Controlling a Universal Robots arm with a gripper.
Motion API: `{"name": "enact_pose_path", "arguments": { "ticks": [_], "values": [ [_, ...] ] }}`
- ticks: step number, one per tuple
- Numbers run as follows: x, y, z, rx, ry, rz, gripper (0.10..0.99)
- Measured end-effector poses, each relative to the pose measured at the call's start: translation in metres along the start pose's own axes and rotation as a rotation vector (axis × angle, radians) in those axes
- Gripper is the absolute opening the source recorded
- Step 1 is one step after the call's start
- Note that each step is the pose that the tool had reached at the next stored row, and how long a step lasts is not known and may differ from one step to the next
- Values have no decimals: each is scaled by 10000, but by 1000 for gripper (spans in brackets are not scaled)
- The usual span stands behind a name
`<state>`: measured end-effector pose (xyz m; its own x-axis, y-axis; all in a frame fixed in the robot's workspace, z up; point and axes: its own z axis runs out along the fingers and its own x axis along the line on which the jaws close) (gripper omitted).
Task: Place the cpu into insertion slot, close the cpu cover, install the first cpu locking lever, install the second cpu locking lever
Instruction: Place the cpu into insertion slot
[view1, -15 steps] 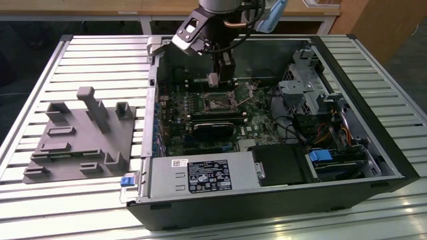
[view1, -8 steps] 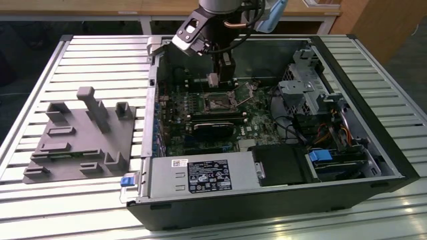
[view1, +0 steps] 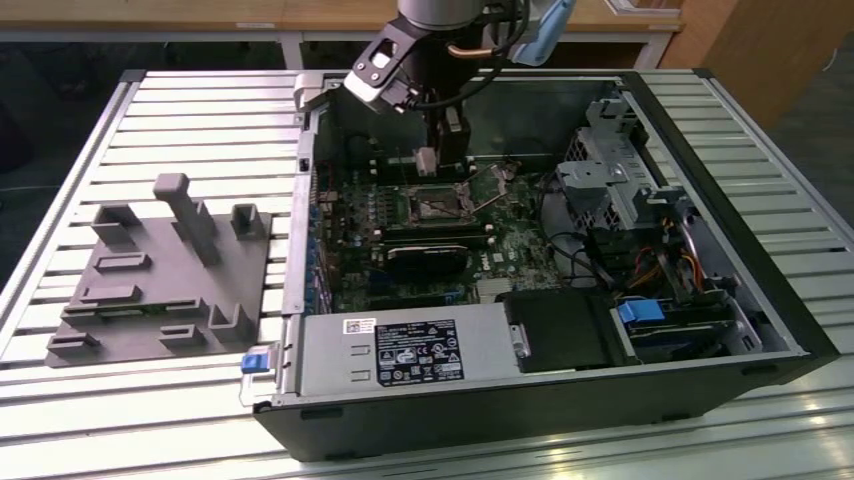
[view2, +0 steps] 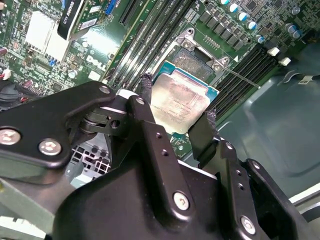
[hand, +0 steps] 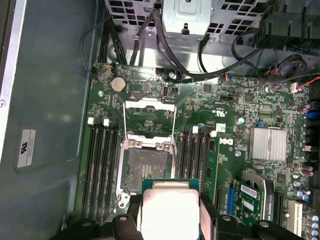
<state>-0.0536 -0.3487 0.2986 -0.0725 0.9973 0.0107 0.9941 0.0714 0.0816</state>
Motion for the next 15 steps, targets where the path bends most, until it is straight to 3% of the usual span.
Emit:
{"name": "enact_pose_path", "arguments": {
  "ticks": [9, 15],
  "values": [
    [21, 20, 97, 2, -1, 47, 541],
    [21, 26, 121, 3, -8, 88, 541]
  ]
}}
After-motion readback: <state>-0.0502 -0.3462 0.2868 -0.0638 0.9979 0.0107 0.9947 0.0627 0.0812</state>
